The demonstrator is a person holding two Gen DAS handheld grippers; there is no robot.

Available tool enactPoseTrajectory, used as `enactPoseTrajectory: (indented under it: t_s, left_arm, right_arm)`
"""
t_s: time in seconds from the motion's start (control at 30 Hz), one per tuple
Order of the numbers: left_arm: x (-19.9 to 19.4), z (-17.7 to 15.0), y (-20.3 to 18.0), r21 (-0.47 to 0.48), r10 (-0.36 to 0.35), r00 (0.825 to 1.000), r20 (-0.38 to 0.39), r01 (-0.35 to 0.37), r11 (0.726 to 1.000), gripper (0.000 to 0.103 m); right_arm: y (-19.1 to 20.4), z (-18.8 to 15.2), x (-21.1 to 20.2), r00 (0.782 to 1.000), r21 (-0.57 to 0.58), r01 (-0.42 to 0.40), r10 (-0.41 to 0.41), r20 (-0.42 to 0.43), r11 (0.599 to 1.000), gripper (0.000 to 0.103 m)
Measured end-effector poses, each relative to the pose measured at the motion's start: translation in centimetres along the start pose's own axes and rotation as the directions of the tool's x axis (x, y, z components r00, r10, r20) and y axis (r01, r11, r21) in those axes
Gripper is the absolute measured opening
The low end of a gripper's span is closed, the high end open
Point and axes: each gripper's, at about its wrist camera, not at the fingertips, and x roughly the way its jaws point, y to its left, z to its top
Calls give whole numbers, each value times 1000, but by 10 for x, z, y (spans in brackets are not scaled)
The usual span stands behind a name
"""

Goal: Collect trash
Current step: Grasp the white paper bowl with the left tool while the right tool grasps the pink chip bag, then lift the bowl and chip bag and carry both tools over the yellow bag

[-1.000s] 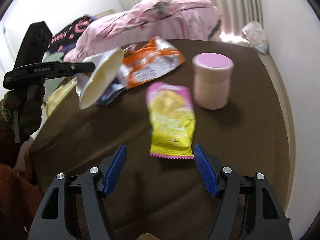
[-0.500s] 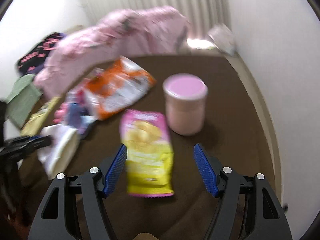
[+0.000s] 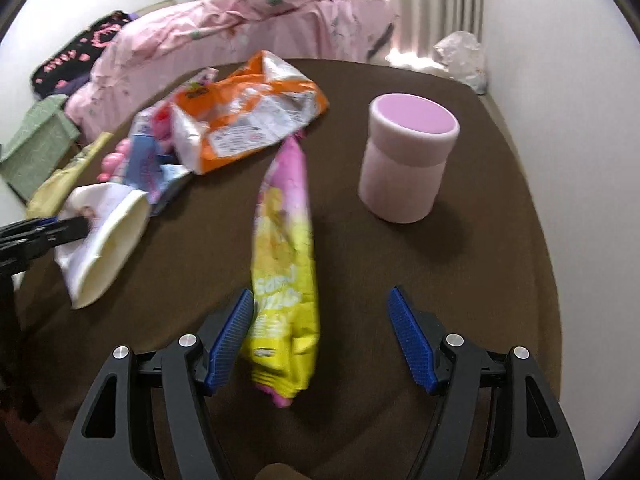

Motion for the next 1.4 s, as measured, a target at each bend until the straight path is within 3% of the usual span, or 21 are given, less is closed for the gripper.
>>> enactPoseTrajectory:
  t_s: [0.17, 0.3, 0.37, 0.47, 0.53, 0.7, 1.07, 1.2, 1.4]
  left_arm:
    - [-2, 0, 1, -5, -14, 1000, 8, 14, 1000, 34]
    - [-1, -1, 1, -9, -13, 1000, 1, 13, 1000, 34]
    - [-1, -2, 1, -8, -13, 1000, -1, 13, 1000, 35]
    - [-1, -2, 1, -11, -10, 1000, -2, 10, 1000, 36]
    - [-1, -2, 1, -11, -10, 1000, 0, 10, 1000, 36]
    - [-2, -2, 1, -10, -12, 1000, -1, 12, 1000, 36]
    - [-6, -2, 5, -41, 4, 1000, 4, -3, 999, 42]
    - [-6, -1, 11, -74, -34, 999, 15, 35, 997, 24]
    - [-44, 7, 9, -43, -2, 990, 140, 8, 999, 23]
  right_arm:
    - [-8, 5, -20, 993, 57, -60, 54, 107, 997, 66]
    - [-25, 8, -8, 996, 149, -43, 31, 85, 988, 56]
    - [-31, 8, 2, 998, 183, -48, 39, 54, 982, 56]
    - [-21, 8, 9, 1000, 130, 3, -6, 18, 991, 53]
    - [-10, 7, 9, 999, 64, 39, -40, 8, 997, 34]
    - [-8, 3, -7, 998, 65, 3, -7, 64, 998, 11]
    - [16, 5, -55, 986, -24, -37, 40, 164, 999, 9]
    - [22, 11, -64, 979, -32, -42, 48, 198, 999, 9]
    - [39, 22, -82, 966, -71, -48, 64, 250, 996, 9]
